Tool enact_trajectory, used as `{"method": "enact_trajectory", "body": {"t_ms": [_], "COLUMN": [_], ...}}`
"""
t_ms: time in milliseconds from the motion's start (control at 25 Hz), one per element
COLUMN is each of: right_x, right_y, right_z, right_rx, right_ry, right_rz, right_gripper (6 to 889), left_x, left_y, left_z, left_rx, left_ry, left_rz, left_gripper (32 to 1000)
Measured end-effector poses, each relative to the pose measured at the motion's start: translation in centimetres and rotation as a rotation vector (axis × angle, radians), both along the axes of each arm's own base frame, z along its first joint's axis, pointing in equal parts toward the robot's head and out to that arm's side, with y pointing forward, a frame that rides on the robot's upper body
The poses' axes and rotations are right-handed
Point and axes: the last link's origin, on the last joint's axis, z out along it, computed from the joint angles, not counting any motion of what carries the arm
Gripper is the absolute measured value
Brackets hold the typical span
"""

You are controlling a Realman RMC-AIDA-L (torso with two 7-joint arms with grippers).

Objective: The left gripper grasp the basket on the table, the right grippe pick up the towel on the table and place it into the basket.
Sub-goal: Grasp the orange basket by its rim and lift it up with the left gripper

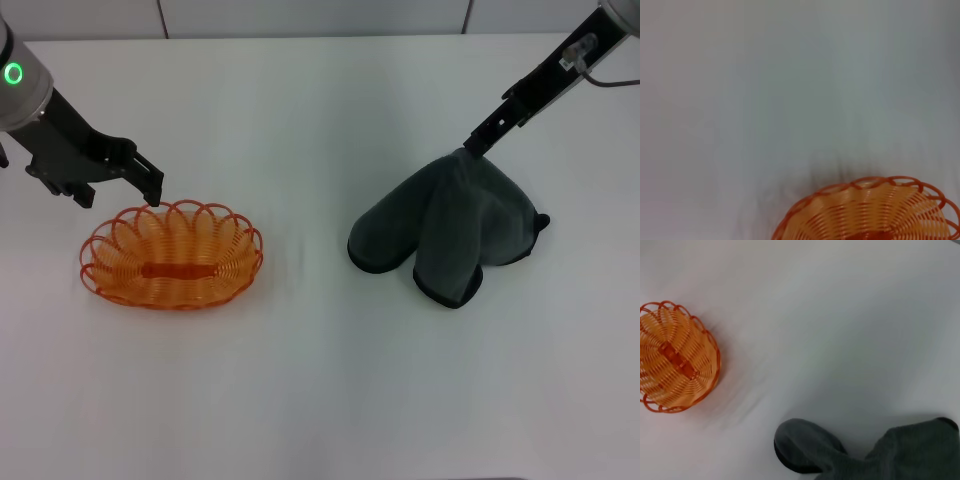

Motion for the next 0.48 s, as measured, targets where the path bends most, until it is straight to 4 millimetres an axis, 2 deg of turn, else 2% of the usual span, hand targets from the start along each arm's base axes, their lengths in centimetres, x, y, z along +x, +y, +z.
{"method": "enact_trajectory", "body": {"t_ms": [320, 480], "right_x": [0.1, 0.1], "right_y": [0.0, 0.0], "right_z": [0.0, -0.1], "right_rx": [0.002, 0.0], "right_ry": [-0.001, 0.0], "right_rz": [0.006, 0.011], "right_gripper": [844, 844], "left_x": [-0.2, -1.3], "left_y": [0.1, 0.2], "left_z": [0.4, 1.2], "left_rx": [0.002, 0.014], "left_ry": [0.017, 0.102], "left_rz": [0.0, 0.001], "left_gripper": [863, 862]}}
